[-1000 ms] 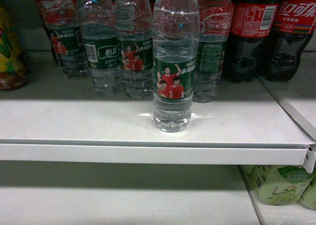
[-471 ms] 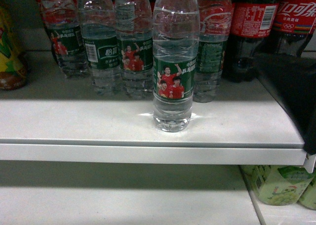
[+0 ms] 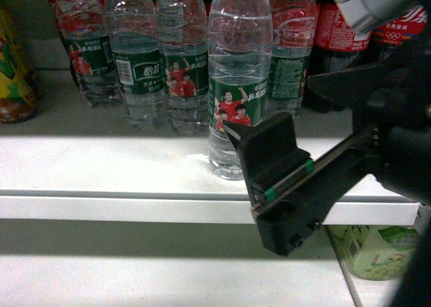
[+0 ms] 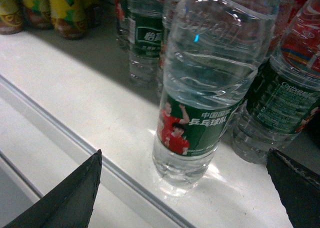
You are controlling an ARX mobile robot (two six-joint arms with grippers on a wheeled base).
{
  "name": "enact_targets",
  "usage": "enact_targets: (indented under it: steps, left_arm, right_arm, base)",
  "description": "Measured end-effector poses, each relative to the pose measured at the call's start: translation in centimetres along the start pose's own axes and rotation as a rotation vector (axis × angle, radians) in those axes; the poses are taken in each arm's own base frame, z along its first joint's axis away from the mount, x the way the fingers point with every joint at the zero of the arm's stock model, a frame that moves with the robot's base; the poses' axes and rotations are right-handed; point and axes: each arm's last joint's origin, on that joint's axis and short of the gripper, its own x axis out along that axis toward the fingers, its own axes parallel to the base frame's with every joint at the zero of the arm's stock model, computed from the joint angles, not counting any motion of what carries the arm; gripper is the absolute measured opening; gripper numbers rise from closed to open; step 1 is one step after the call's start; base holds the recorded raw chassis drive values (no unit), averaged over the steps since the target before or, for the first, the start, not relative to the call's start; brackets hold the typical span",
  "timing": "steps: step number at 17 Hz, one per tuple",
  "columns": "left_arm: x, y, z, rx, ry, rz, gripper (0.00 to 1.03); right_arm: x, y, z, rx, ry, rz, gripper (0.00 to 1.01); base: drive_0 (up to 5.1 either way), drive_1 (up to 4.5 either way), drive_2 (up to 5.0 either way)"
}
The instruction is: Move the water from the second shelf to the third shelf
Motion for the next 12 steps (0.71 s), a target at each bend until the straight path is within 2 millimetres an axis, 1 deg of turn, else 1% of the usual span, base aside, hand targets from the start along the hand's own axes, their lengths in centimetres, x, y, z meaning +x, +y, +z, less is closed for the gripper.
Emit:
enact_targets:
  steps: [1, 4, 5, 7, 12]
  left_arm:
    - [0.0, 0.0, 0.0, 0.0, 0.0, 0.0, 0.98]
    - [0.0, 0.0, 0.0, 0.0, 0.0, 0.0, 0.98]
    - [0.0, 0.0, 0.0, 0.0, 0.0, 0.0, 0.98]
    - [0.0, 0.0, 0.0, 0.0, 0.0, 0.0, 0.98]
    - [0.0, 0.0, 0.0, 0.0, 0.0, 0.0, 0.98]
  right_arm:
    - [0.7, -0.1, 0.2, 0.028, 0.021, -0.008, 0.98]
    - [1.9, -0.3, 0.6, 0.126, 0.054, -0.011, 0.98]
    - [2.6, -0.4, 0.7, 0.15, 0.069, -0.025, 0.98]
    - [3.2, -0.4, 0.5, 0.193, 0.089, -0.024, 0.98]
    - [4.9, -0.4, 1.4, 0.235, 0.074, -0.037, 0.98]
  base:
    - [0.0, 0.0, 0.0]
    - [0.0, 0.0, 0.0]
    - [0.0, 0.0, 0.0]
    - [0.0, 0.0, 0.0]
    - [0.0, 0.0, 0.0]
